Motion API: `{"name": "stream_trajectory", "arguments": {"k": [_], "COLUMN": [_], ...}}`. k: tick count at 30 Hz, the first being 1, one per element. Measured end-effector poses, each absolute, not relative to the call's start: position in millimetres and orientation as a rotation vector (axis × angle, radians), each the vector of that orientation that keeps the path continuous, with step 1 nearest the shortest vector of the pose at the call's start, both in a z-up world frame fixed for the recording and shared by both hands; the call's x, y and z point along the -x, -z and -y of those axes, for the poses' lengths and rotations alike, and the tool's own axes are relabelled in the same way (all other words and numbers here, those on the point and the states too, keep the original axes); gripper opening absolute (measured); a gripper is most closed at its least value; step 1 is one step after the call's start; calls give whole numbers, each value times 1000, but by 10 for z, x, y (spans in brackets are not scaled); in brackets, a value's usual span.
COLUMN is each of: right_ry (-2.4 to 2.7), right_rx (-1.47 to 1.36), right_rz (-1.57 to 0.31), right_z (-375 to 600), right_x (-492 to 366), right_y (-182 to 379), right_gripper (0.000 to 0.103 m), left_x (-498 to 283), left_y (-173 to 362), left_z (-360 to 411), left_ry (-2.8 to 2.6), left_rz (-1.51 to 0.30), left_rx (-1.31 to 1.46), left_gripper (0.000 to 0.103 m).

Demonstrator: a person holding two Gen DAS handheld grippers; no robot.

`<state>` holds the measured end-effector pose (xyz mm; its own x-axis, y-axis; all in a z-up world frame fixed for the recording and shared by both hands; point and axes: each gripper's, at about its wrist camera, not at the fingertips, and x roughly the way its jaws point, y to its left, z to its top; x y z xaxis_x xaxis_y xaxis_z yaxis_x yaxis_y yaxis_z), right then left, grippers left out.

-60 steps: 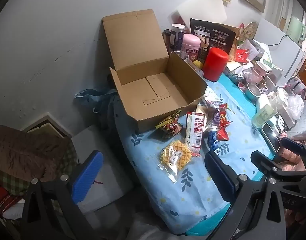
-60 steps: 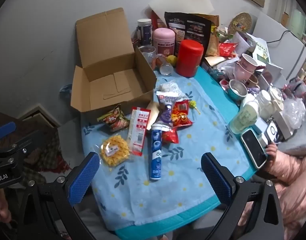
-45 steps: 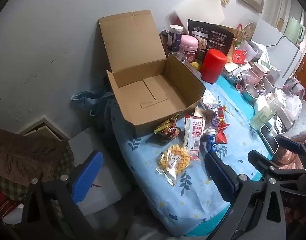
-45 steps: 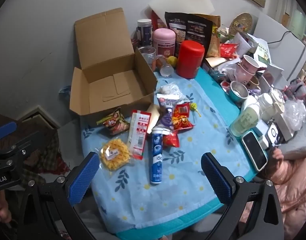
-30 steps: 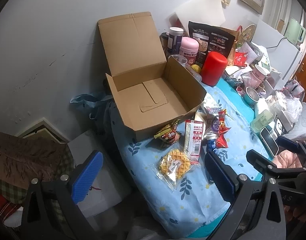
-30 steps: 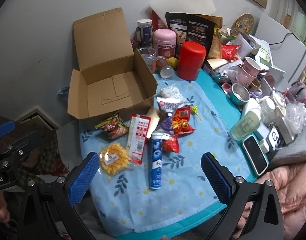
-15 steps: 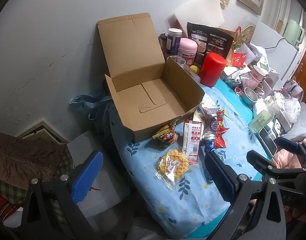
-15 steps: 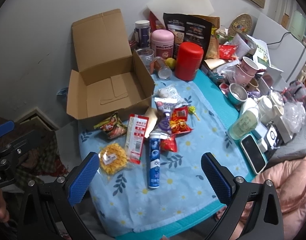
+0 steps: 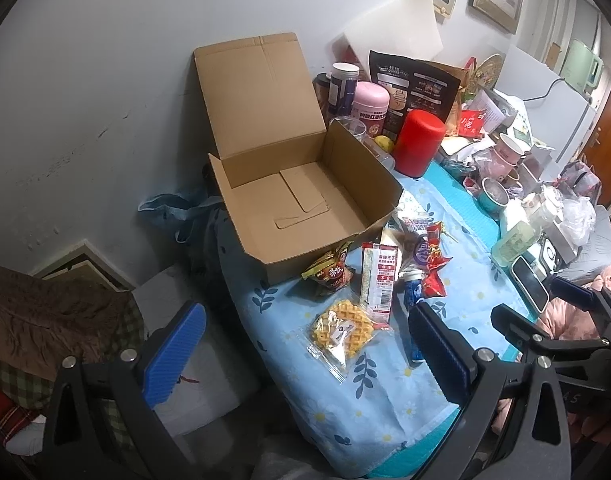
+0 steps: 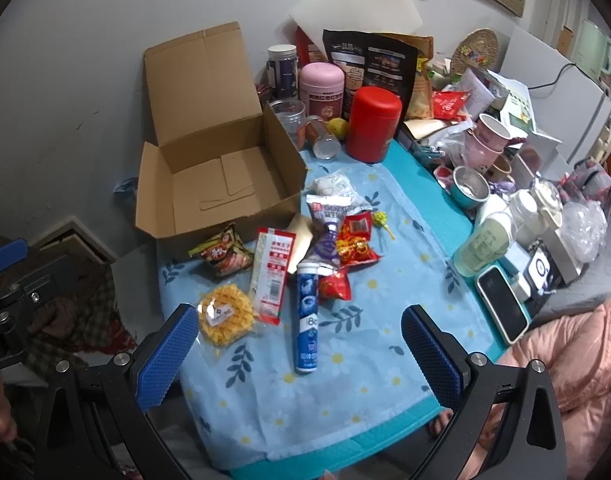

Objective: Organize snacks

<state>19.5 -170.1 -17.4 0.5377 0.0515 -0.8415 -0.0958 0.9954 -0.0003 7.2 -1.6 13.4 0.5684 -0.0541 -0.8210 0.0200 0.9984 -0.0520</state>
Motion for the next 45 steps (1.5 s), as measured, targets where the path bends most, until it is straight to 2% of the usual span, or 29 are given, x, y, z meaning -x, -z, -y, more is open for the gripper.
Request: {"name": "stream_trajectory", "arguments": {"k": [27,45], "right_ry": [-154,-302], "right_rx": [56,135], "right_rz": [-979,-1057], "right_z": [1855,2129], "right_x": [112,259], "right_y": [144,831], "right_gripper": [103,103], "left_x": [304,614], "left_y": [-163,495], "left_z": [81,411], "left_ry": [4,-70], "left_rz": [-953,-1019], "left_rx": [110,121], "left_gripper": [103,103]}}
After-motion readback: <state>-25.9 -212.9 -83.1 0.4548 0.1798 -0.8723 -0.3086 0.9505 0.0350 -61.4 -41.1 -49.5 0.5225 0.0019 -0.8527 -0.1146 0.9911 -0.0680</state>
